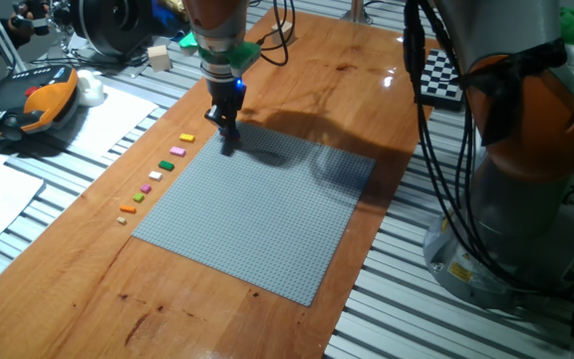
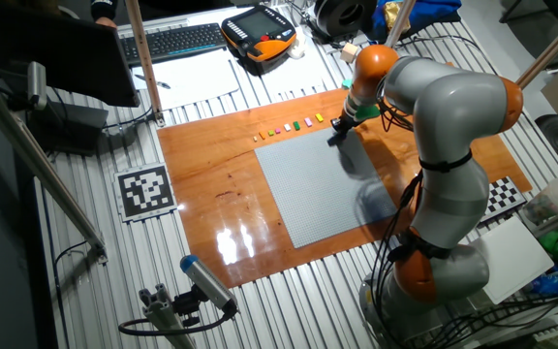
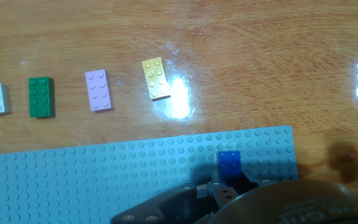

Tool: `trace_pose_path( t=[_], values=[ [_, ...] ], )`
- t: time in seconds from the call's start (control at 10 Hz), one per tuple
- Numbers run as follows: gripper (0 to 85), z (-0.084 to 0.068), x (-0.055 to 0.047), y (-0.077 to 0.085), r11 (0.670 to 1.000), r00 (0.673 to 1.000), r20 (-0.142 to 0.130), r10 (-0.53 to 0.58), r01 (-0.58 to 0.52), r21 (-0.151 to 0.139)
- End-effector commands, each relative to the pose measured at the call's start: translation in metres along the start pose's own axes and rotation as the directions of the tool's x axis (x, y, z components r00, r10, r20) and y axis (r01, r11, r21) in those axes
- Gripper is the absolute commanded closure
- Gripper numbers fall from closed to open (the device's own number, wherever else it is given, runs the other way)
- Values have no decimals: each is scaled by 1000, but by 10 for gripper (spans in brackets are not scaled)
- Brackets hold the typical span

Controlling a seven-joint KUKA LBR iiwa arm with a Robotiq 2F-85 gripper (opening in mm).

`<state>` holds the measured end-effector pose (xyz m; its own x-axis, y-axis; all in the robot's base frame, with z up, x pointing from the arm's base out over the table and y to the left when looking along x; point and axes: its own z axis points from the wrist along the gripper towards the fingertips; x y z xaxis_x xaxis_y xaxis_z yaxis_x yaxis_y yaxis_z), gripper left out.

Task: Stack small Lego blocks randomly, one at a time

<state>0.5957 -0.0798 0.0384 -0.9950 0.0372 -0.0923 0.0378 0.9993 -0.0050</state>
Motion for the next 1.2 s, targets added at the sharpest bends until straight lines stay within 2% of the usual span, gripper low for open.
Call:
trace_pose_path(
  t=[0.0, 1.1],
  values=[
    [850, 1, 1, 0, 1000, 1000, -1, -5, 5, 1],
    [850, 6, 2, 0, 1000, 1000, -12, -9, 9, -8]
  ],
)
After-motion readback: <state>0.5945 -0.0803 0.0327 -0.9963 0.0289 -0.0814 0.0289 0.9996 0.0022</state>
